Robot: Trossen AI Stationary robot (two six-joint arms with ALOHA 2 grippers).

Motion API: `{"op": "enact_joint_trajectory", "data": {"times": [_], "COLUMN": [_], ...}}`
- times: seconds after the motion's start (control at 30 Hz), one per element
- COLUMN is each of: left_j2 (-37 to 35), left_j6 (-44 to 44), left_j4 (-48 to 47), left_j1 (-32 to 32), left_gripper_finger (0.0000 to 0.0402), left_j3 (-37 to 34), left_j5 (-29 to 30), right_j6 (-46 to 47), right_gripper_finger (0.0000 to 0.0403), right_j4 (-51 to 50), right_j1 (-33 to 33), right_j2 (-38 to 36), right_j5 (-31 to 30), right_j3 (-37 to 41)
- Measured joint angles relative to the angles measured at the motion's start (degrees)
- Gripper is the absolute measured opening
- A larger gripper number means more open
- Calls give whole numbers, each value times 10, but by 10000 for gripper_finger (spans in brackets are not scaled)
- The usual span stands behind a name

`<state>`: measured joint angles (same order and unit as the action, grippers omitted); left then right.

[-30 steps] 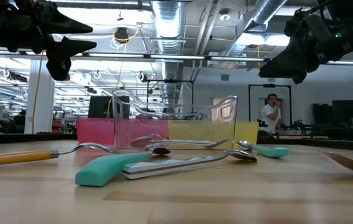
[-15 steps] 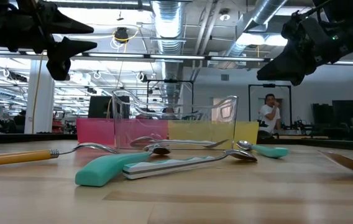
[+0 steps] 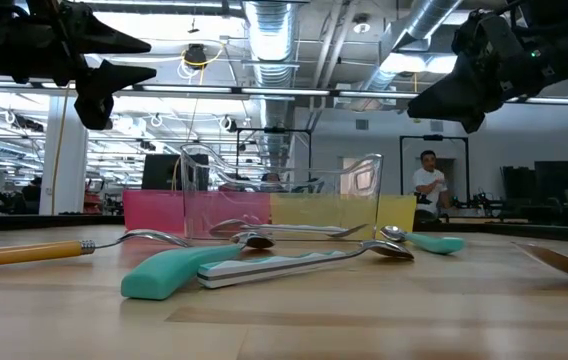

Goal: Sort silverware by color (type)
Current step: Put the light green spoon into the red bin

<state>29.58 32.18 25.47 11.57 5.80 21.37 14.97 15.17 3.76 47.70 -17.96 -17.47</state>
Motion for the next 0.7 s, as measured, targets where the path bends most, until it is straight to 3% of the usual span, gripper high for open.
{"op": "enact_joint_trajectory", "data": {"times": [0.7], "left_j2": [0], "left_j6": [-19], "left_j4": [-3], "left_j1": [0], "left_gripper_finger": [153], "left_j3": [0], "left_j5": [18], "right_j6": [0], "right_gripper_finger": [113], "right_j4": [-15], "right_j1": [-5], "right_j2": [4], "right_j5": [-1], "right_j3": [0]}}
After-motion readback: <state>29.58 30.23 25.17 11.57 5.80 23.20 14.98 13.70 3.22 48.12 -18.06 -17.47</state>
